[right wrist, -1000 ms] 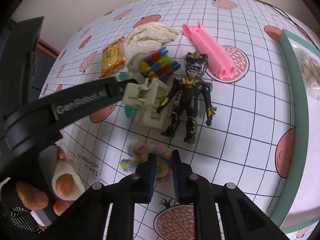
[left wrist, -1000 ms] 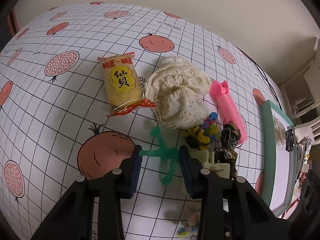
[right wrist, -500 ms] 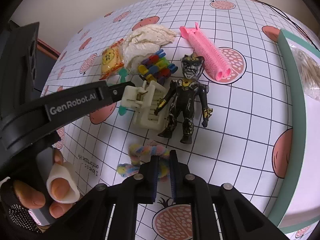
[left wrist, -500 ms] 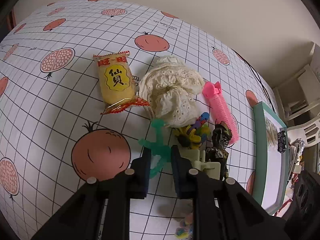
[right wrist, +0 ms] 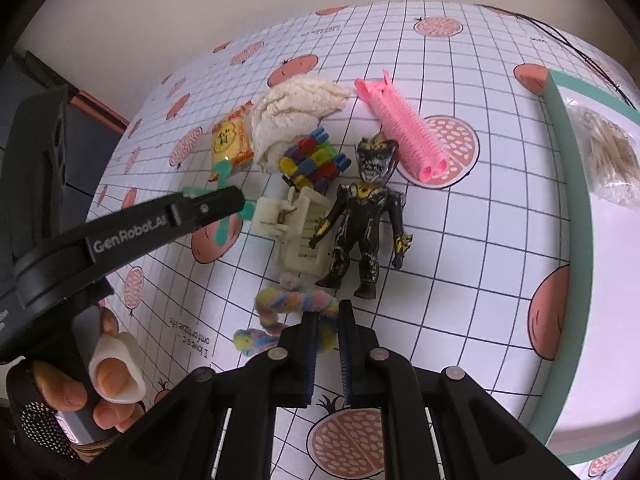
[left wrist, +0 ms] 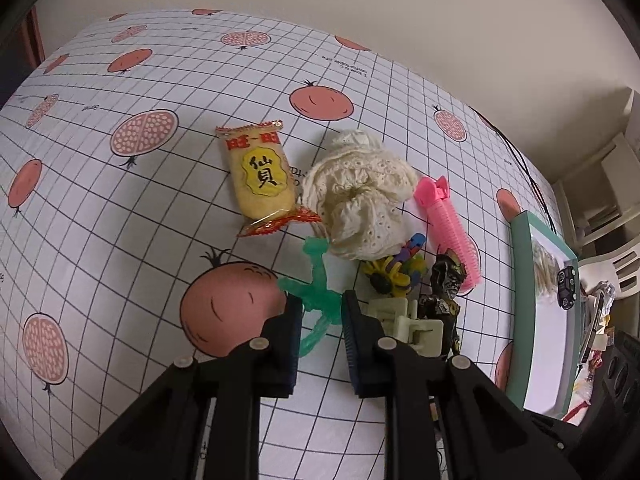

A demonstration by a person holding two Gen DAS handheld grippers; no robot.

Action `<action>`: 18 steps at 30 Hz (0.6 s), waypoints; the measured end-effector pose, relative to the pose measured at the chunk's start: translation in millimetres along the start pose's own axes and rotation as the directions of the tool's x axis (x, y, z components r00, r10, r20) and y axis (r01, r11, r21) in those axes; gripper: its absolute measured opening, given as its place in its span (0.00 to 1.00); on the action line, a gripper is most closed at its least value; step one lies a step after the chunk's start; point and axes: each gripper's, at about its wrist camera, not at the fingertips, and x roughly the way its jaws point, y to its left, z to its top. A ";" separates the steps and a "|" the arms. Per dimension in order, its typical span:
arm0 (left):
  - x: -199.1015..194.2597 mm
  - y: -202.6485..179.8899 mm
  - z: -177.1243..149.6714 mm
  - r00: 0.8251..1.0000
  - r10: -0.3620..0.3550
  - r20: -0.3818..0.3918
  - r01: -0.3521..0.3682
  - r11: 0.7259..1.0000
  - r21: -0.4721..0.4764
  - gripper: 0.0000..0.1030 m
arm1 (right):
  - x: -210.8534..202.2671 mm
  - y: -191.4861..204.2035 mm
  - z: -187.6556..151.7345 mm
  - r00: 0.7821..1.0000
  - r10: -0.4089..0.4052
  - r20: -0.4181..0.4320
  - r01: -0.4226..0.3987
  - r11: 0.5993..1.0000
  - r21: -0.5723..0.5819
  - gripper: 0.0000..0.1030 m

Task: Organize objects
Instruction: 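Carry the green toy with left gripper while right carries the rainbow toy into the tray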

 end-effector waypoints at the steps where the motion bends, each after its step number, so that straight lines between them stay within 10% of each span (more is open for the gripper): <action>1: -1.6 0.8 -0.1 1.000 -0.002 0.002 0.002 1.000 -0.003 0.19 | -2.0 0.4 0.6 1.000 0.002 0.007 -0.002 1.000 0.000 0.10; 18: -58.8 -19.9 8.4 0.984 -0.047 0.171 0.042 0.999 0.032 0.20 | -68.1 -17.8 10.6 0.972 0.011 0.234 -0.015 1.000 0.013 0.10</action>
